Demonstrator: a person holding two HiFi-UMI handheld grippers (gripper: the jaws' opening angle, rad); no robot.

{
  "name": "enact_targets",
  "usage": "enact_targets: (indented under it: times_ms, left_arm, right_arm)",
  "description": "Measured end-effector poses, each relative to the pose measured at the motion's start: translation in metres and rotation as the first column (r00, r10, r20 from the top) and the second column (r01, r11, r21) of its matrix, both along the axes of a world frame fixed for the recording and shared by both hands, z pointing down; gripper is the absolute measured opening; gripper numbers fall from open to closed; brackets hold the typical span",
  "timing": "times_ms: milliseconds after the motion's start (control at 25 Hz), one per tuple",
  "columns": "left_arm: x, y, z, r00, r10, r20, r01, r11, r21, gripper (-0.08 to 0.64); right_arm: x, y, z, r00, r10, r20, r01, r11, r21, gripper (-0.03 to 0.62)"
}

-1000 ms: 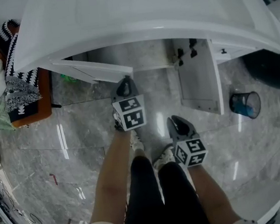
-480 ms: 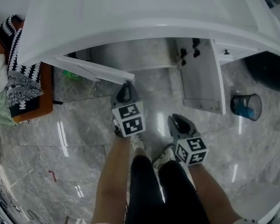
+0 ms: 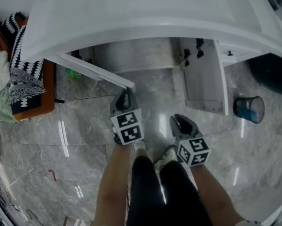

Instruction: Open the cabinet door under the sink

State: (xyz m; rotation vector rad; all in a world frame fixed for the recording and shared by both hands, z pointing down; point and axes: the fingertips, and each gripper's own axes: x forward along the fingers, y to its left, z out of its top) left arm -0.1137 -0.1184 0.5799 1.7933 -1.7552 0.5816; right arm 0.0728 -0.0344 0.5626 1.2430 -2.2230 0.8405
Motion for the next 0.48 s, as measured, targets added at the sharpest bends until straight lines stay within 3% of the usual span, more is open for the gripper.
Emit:
enact_targets:
  times_ms: [280,480]
  left_arm:
    - [-0.004,0.017,0.000,0.997,-0.047,-0.068,0.047,0.999,0.006,0.043]
    - [-0.005,0.014,-0.002,0.999,-0.036,-0.009,0.036,0.999,0.014,0.043]
  right_arm:
    - [0.002,0.004,-0.001,1.000,-0.004,-0.003,0.004,1.000,0.005,0.072]
    - [0.002,0.008,-0.003,1.000,0.000,-0.003,0.000,1.000,0.001,0.072]
